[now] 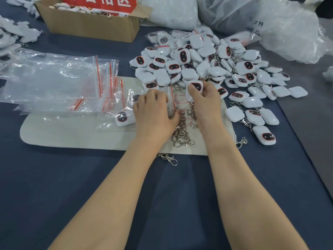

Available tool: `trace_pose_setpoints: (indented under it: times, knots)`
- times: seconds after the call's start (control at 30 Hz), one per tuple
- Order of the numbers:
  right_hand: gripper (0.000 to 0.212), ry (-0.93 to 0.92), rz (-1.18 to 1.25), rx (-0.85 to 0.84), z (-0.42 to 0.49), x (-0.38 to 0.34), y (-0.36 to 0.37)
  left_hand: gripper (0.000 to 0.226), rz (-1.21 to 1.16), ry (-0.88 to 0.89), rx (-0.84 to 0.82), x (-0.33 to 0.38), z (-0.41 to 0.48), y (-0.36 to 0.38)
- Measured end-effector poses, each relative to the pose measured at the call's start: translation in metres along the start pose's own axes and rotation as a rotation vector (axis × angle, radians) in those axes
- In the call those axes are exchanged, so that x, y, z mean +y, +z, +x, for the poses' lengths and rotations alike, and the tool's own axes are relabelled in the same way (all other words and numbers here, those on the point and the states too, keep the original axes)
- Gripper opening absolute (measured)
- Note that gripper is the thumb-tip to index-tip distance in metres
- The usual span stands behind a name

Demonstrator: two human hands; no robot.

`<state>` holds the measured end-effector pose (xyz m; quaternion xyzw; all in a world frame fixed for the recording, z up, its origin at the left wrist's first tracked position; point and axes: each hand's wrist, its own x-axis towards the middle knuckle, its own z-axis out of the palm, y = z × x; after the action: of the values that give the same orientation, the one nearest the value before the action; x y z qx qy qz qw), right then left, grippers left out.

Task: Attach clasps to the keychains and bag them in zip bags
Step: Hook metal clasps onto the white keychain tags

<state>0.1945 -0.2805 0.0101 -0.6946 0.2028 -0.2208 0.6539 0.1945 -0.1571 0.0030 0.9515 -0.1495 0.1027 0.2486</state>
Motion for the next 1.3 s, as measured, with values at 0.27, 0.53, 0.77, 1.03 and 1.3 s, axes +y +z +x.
trace_pose_setpoints:
  times: [0.27, 0.53, 0.77, 1.03, 1.3]
  knots:
    - [0.015, -0.043, 0.044, -0.092, -0.003, 0.000, -0.001, 0.042, -0.015, -0.008, 0.009, 0.001, 0.000, -0.001]
    - [0.019, 0.075, 0.154, -0.209, -0.006, -0.004, 0.000, 0.037, -0.037, -0.024, 0.001, 0.001, 0.001, -0.001]
    - [0.012, 0.131, 0.315, -0.189, -0.004, -0.007, -0.001, 0.032, -0.048, -0.028, 0.004, 0.001, 0.000, -0.002]
    - [0.032, 0.080, 0.203, -0.289, -0.008, -0.010, -0.006, 0.020, -0.090, -0.075, 0.017, 0.002, 0.002, -0.005]
    - [0.030, -0.173, 0.098, -0.103, -0.025, -0.018, 0.013, 0.020, -0.170, -0.091, 0.049, 0.002, 0.004, -0.005]
